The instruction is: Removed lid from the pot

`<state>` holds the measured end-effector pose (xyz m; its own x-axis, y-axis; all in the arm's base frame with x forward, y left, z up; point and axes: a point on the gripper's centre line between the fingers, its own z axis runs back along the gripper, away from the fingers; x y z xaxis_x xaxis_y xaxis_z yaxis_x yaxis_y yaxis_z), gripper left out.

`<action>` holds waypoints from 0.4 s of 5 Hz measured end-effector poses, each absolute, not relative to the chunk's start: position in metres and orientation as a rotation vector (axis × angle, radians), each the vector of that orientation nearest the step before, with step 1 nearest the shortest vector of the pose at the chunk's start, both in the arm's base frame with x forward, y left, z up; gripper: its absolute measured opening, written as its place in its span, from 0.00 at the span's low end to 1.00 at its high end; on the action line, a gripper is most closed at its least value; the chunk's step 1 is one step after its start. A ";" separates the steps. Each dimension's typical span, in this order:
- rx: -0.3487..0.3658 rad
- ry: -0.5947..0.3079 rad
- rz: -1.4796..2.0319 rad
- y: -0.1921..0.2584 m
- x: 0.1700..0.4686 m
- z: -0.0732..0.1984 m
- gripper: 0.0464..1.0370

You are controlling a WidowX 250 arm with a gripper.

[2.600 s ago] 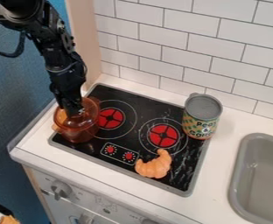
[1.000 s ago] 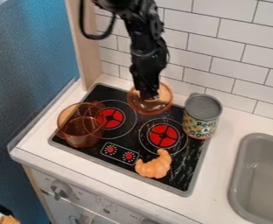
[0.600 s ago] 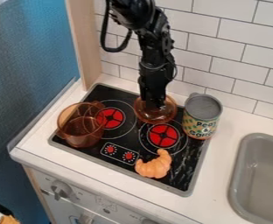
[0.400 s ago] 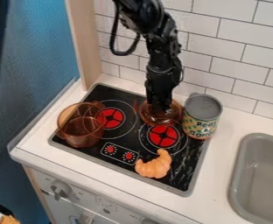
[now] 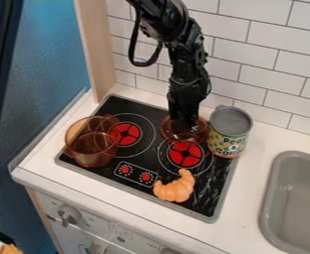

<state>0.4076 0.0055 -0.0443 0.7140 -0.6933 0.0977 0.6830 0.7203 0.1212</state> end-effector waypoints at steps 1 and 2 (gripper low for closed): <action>0.084 -0.129 -0.753 0.009 0.405 -0.046 0.94; 0.081 -0.140 -0.749 0.010 0.399 -0.035 0.96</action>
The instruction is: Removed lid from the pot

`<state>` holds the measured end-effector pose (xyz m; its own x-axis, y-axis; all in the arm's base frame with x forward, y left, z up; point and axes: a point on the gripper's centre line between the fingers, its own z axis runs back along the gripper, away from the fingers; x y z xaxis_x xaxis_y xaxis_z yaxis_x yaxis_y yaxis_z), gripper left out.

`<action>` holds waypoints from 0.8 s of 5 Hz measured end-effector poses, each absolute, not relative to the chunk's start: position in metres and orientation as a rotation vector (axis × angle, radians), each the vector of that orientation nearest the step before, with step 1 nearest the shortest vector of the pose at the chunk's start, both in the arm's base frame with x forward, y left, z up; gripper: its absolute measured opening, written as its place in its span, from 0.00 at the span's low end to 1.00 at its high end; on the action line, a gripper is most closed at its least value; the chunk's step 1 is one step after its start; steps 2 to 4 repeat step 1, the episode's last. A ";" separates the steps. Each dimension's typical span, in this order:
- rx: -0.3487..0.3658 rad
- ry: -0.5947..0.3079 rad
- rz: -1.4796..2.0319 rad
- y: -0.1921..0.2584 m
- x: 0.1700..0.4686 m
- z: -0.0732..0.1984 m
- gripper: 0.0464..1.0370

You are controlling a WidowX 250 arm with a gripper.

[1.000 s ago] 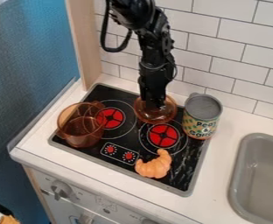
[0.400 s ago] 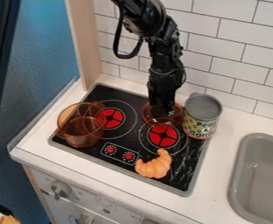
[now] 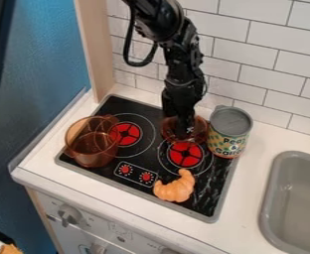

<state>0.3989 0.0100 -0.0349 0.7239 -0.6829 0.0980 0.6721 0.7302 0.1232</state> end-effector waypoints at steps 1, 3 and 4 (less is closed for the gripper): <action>0.092 -0.201 -0.731 0.014 0.397 -0.009 0.96; 0.092 -0.201 -0.731 0.014 0.397 -0.009 0.96; 0.092 -0.201 -0.731 0.014 0.397 -0.009 0.96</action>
